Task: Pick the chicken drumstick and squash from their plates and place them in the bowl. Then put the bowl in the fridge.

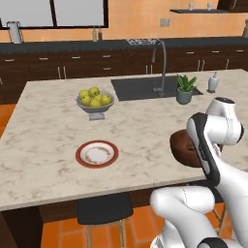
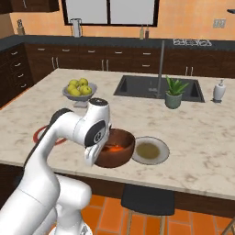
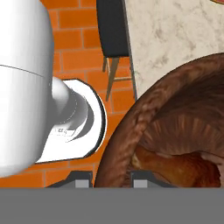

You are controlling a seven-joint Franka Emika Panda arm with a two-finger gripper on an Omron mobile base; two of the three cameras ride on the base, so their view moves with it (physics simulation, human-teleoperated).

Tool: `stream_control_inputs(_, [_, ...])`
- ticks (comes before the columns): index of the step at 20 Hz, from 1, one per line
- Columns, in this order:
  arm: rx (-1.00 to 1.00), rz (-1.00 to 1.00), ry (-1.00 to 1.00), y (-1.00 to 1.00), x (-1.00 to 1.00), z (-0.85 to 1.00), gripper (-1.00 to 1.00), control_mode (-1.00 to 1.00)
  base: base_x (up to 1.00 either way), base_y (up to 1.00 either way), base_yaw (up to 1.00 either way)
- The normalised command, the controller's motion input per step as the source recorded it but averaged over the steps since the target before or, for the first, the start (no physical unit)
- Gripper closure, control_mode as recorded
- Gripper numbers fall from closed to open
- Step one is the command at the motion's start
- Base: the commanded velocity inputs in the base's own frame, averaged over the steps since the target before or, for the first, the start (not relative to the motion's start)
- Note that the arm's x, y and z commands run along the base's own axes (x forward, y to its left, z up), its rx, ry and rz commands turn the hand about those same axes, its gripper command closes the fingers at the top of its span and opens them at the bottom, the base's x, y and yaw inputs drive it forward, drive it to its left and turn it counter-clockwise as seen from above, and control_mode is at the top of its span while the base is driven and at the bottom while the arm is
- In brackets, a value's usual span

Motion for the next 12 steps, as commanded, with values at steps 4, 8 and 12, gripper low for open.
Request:
stream_control_inputs(4, [0.00,0.00,0.00,0.00,0.00,0.00,1.00,1.00,-0.23,0.17,-0.46])
stream_control_inputs(8, [0.00,0.00,0.00,0.00,0.00,0.00,1.00,1.00,0.00,0.42,-0.90])
stream_control_inputs(12, [0.00,0.00,0.00,0.00,0.00,0.00,1.00,1.00,0.00,0.36,-0.92])
